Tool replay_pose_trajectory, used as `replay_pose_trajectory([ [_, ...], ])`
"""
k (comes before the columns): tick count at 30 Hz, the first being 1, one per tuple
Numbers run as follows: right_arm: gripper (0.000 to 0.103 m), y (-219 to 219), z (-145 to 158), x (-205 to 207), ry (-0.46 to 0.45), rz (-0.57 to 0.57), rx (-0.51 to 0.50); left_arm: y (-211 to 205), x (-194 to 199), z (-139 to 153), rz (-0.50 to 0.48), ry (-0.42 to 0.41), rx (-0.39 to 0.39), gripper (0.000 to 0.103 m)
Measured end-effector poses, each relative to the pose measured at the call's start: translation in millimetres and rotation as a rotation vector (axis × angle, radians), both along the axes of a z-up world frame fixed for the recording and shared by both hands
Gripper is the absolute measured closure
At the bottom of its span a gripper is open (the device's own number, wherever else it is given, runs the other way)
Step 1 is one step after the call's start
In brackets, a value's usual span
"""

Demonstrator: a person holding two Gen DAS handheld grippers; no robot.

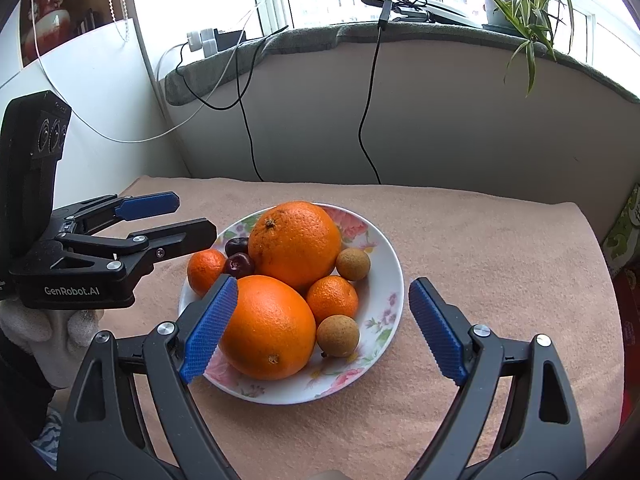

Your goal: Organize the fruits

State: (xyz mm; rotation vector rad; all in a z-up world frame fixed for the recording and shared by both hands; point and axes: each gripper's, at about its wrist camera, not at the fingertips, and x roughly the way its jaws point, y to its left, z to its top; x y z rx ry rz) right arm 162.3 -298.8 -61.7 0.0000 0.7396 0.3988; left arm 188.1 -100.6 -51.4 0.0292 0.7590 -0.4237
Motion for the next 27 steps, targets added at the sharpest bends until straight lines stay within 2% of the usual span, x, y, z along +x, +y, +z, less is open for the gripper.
replay_pose_trajectory([
  [27, 0.013, 1, 9, -16, -0.003, -0.010, 0.008, 7, -17, 10, 0.015, -0.021, -0.003, 0.022],
])
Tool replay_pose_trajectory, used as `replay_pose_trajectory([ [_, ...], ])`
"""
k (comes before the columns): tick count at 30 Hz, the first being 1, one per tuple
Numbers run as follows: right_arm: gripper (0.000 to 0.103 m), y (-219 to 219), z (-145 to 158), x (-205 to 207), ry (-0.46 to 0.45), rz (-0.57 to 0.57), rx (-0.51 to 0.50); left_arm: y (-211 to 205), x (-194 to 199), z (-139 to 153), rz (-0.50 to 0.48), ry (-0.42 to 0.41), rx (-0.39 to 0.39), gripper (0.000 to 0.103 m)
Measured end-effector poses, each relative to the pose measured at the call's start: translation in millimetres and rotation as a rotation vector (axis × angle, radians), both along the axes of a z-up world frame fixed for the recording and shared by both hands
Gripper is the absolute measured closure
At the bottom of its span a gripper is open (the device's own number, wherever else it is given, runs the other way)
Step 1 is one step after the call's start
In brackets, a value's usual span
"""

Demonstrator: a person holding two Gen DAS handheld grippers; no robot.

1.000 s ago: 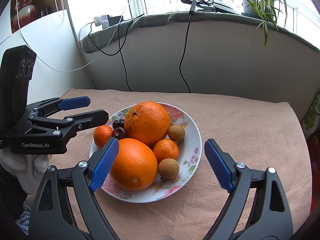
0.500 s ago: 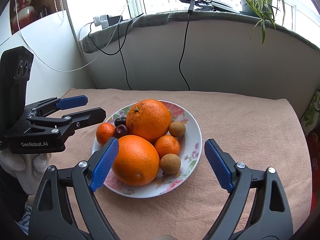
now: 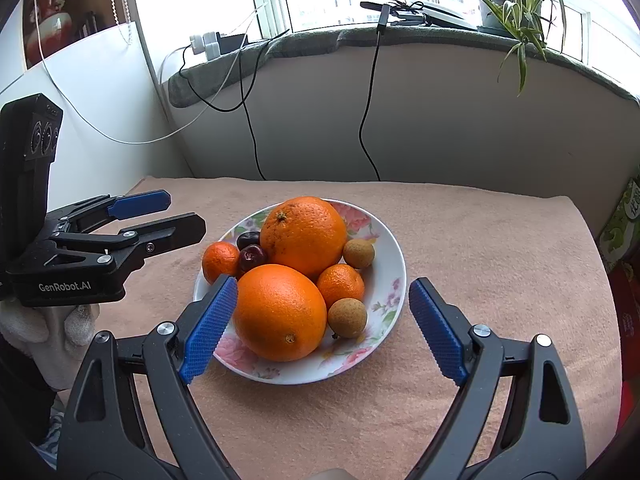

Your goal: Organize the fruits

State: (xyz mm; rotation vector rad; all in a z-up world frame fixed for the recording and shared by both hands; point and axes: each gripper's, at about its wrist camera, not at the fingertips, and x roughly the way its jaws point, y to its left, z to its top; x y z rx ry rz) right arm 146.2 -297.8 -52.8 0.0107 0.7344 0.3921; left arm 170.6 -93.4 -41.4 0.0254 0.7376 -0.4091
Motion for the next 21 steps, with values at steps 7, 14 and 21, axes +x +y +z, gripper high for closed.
replay_pose_trajectory([
  [7, 0.013, 1, 5, -9, -0.009, -0.004, 0.007, 3, -10, 6, 0.004, -0.014, 0.003, 0.022],
  [14, 0.013, 3, 7, -17, -0.009, -0.003, 0.022, 7, -21, 13, 0.018, -0.038, -0.004, 0.022],
  [21, 0.013, 7, 12, -27, -0.023, -0.009, 0.025, 12, -33, 17, 0.036, -0.054, -0.009, 0.022],
])
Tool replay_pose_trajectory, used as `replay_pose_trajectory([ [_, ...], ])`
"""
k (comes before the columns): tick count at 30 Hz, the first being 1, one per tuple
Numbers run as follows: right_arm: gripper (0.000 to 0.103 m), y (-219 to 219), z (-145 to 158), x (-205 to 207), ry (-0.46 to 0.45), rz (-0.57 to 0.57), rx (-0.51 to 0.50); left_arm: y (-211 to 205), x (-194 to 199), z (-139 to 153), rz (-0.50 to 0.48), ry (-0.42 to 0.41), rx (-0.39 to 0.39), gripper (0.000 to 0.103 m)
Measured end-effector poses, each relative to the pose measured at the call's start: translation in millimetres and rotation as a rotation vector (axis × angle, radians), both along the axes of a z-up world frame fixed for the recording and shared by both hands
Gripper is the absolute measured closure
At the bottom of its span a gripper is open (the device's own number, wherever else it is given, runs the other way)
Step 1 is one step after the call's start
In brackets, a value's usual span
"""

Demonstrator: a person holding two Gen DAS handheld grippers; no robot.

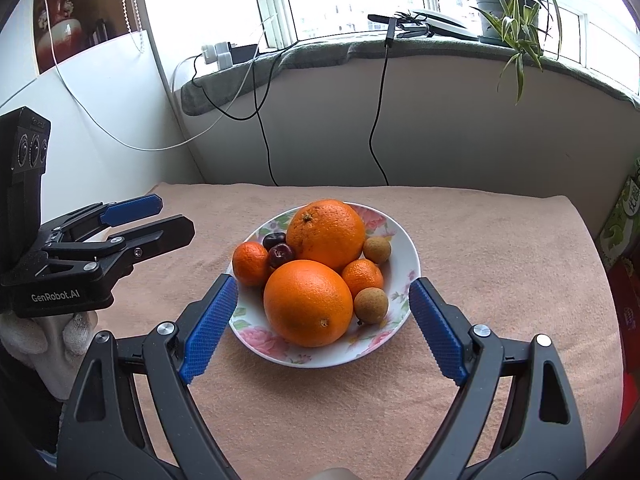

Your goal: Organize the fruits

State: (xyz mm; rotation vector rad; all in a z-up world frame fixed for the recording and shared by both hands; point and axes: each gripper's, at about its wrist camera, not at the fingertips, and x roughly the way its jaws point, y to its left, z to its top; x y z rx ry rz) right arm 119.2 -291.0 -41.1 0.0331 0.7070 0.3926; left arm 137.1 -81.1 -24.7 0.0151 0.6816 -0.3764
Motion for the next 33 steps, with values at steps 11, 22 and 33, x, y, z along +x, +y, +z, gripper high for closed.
replay_pose_trajectory([
  [11, 0.013, -2, 2, -14, -0.011, -0.022, 0.021, 11, -26, 0, 0.058, -0.029, 0.022, 0.022],
  [22, 0.013, -12, 3, -26, -0.020, -0.068, 0.036, 15, -43, 0, 0.098, -0.042, 0.008, 0.022],
  [33, 0.013, -17, 2, -29, -0.016, -0.085, 0.048, 12, -49, 1, 0.096, -0.045, 0.011, 0.022],
])
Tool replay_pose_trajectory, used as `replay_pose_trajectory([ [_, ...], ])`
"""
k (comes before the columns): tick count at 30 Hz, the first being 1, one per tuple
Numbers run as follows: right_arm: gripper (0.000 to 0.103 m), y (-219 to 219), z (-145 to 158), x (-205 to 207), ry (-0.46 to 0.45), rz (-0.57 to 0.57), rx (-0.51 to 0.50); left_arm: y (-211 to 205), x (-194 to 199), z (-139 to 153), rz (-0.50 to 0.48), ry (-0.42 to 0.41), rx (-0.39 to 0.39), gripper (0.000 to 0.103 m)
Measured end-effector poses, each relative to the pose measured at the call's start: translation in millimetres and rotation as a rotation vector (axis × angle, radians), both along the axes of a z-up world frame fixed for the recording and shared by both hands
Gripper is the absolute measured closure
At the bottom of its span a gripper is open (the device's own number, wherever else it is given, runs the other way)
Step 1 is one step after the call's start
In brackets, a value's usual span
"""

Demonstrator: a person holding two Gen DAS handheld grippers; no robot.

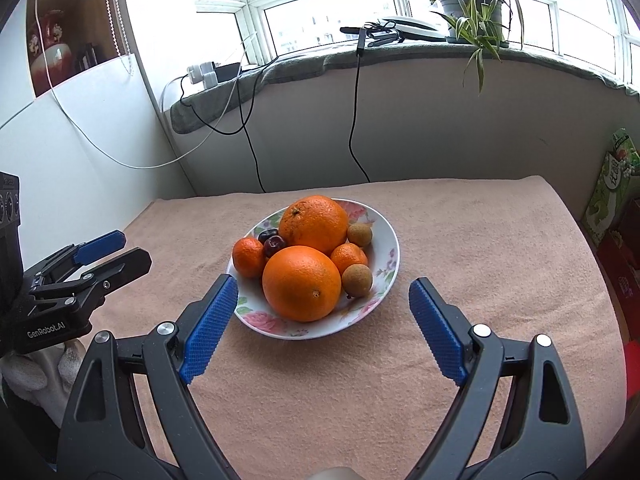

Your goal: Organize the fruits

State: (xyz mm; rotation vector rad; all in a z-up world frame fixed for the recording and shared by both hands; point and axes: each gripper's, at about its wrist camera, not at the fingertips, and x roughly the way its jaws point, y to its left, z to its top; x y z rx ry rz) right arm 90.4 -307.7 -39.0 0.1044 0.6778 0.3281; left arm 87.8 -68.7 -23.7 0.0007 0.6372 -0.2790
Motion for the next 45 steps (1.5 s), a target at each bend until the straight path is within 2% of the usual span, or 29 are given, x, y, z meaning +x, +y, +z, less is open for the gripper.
replay_pose_trajectory([
  [45, 0.013, -0.5, -3.2, -0.9, 0.015, -0.004, 0.014, -1.2, -5.4, 1.6, 0.018, 0.000, 0.011, 0.022],
])
